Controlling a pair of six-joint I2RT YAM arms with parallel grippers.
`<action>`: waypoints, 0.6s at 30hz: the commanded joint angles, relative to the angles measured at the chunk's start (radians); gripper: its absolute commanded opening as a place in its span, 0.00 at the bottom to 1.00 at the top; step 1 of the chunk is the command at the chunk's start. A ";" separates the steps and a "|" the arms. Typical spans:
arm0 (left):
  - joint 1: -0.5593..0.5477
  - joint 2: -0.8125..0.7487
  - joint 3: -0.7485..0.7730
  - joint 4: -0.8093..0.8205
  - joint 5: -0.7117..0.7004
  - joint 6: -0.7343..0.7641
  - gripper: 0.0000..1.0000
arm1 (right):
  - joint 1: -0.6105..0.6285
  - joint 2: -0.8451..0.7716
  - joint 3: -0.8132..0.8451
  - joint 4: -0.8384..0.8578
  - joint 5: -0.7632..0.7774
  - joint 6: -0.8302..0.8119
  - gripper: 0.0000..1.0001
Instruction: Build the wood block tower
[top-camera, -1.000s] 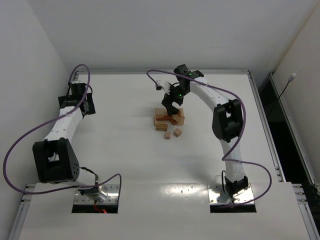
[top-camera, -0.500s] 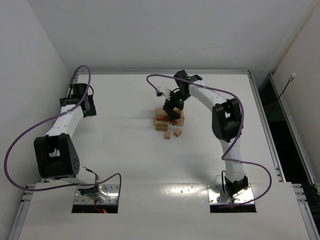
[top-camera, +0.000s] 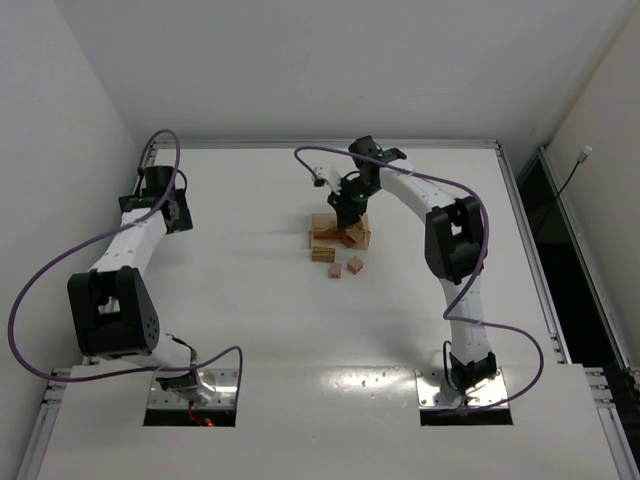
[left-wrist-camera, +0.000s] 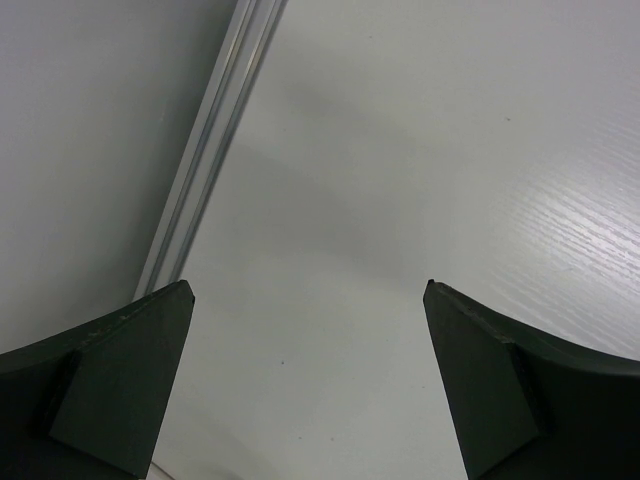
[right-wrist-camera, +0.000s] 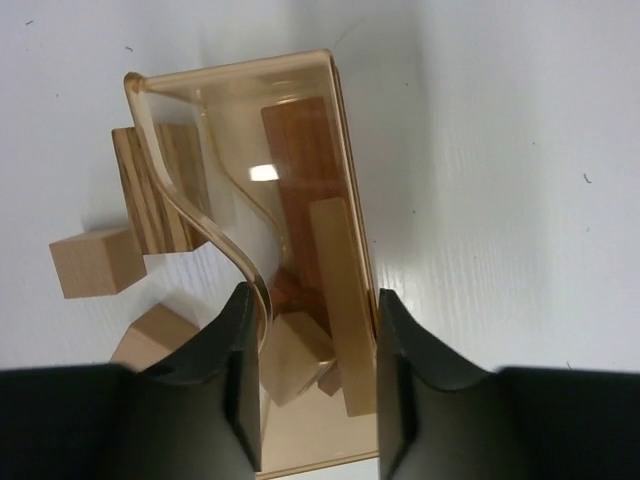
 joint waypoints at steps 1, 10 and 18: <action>0.011 0.012 0.038 0.003 0.000 -0.021 1.00 | -0.015 0.019 0.040 -0.007 -0.039 -0.004 0.08; 0.011 0.022 0.047 0.003 -0.009 -0.021 1.00 | -0.024 -0.145 -0.119 0.155 0.034 0.143 0.00; 0.011 0.022 0.018 0.023 -0.069 -0.042 1.00 | 0.100 -0.532 -0.633 0.623 0.338 0.269 0.00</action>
